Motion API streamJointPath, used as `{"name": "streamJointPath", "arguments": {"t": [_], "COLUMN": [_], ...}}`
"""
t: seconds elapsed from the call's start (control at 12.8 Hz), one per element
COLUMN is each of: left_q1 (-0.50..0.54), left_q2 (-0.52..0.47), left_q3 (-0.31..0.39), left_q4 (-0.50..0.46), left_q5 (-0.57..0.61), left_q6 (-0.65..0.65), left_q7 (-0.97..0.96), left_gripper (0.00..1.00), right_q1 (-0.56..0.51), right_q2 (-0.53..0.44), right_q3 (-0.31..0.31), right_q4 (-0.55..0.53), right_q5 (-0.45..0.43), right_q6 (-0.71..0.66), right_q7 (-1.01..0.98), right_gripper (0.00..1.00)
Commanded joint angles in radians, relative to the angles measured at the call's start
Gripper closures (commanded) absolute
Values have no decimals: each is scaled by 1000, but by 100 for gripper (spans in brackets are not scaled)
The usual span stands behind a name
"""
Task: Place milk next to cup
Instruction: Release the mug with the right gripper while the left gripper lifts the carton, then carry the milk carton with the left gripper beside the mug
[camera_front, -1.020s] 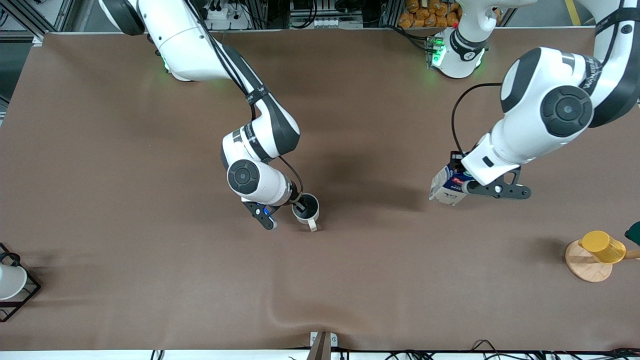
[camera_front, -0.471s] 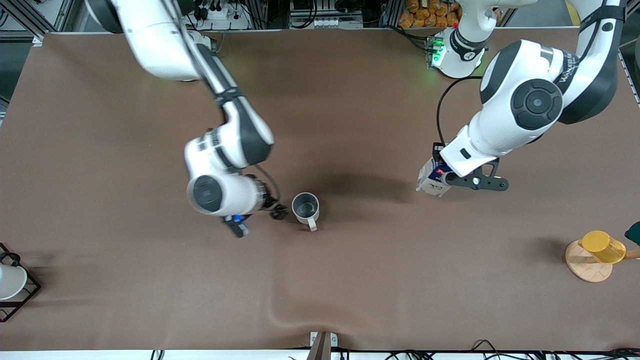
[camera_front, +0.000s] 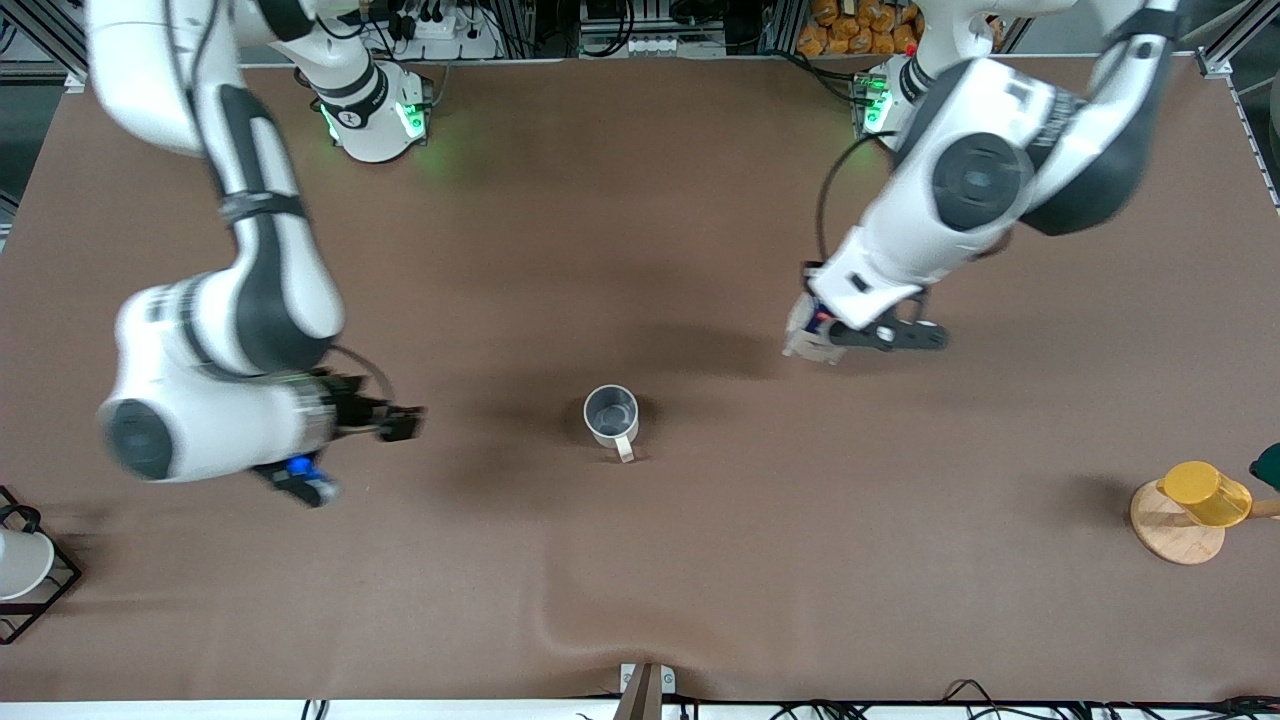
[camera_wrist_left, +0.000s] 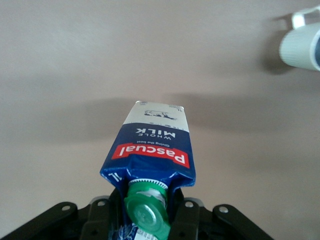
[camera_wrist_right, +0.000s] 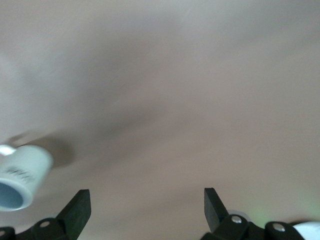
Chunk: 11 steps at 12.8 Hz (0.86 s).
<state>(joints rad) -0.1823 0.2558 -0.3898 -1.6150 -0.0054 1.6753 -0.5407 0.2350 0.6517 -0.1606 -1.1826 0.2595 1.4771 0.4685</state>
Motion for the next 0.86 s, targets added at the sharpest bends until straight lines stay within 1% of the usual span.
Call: {"name": "streamJointPath", "arguments": {"t": [0.0,0.24,0.47,0.63,0.71,0.78], "left_q1": [-107,-205,-291,-366,-415,-466], "left_q2": [115,221,308,350,358,361], "left_q3": [2,9,32,87,133,182], "left_q4": [139,236,316,345,348,348], "left_q5": [-7,-4,1,1,1,-1], "left_q6": [-17,-9,50,84,115,139], "left_q7": [-157,-231,-311,-311,-312,-314], "left_gripper": [87,87,87,88,88,88], "right_q1": [-63,-193,-267,-333,-347,-347], "right_q2": [-29,-36,-89,-124,-145,-179], "right_q3": [16,18,16,16,18,16], "right_q4": [-17,-15,-14,-14,-15,-19], "right_q5": [-153,-149,-158,-146,-146,-151], "right_q6": [0,2,3,2,-6,-12], "right_q7": [-256,-482,-605,-721,-760,-757], "right_gripper": [0,0,0,0,0,0]}}
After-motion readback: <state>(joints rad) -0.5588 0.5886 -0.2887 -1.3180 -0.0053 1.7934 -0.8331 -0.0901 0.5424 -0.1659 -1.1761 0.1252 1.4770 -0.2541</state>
